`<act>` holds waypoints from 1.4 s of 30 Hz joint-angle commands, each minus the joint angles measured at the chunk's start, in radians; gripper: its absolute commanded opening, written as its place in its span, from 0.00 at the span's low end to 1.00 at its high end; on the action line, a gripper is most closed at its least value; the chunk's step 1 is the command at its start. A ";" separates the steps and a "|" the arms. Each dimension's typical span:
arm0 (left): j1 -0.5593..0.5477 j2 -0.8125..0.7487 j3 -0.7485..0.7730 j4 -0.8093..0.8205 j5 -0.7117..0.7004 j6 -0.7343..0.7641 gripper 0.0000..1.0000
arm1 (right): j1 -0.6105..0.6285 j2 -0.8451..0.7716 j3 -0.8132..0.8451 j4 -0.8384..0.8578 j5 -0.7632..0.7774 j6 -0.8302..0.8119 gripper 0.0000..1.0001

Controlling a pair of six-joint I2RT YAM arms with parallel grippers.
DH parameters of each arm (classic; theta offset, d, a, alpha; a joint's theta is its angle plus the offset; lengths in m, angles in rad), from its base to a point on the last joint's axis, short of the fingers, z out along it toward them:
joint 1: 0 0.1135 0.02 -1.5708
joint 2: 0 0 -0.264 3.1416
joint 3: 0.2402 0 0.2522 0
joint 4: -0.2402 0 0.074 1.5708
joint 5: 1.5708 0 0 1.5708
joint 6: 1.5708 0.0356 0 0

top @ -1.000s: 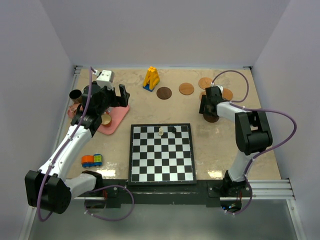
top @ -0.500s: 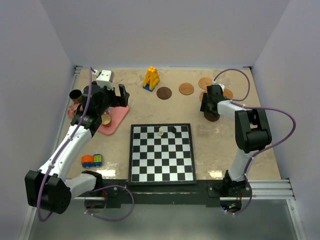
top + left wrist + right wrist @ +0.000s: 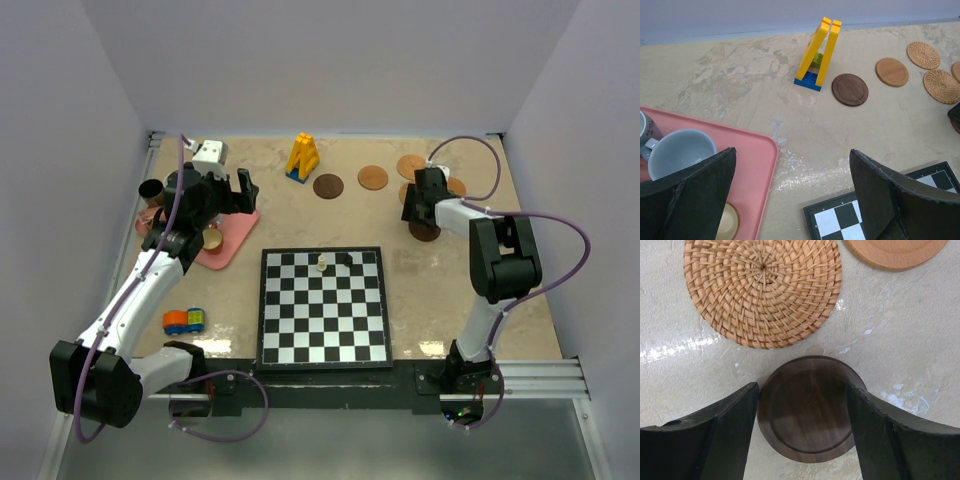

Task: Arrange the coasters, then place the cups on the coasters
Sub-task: Move the coaster to the center of the board.

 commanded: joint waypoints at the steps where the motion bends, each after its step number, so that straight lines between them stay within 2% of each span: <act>1: -0.006 -0.008 -0.008 0.035 -0.009 -0.006 1.00 | -0.024 0.057 0.006 -0.017 0.011 0.001 0.73; 15: -0.006 -0.011 -0.006 0.033 -0.006 -0.008 1.00 | -0.026 0.024 0.023 -0.009 -0.042 -0.018 0.73; 23: -0.007 -0.015 -0.005 0.033 -0.003 -0.010 1.00 | -0.024 -0.016 0.015 -0.003 -0.098 -0.048 0.83; 29: -0.007 -0.015 -0.005 0.035 0.003 -0.013 1.00 | -0.015 -0.070 0.030 -0.012 -0.207 -0.091 0.90; 33: -0.007 -0.031 -0.016 0.044 -0.018 -0.017 1.00 | 0.025 -0.125 0.052 -0.015 -0.254 -0.117 0.91; 37: -0.007 -0.057 -0.029 0.055 -0.043 -0.022 1.00 | 0.110 -0.157 0.110 -0.014 -0.224 -0.133 0.91; 42: -0.007 -0.057 -0.029 0.053 -0.043 -0.020 1.00 | 0.204 -0.057 0.275 -0.007 -0.234 -0.146 0.94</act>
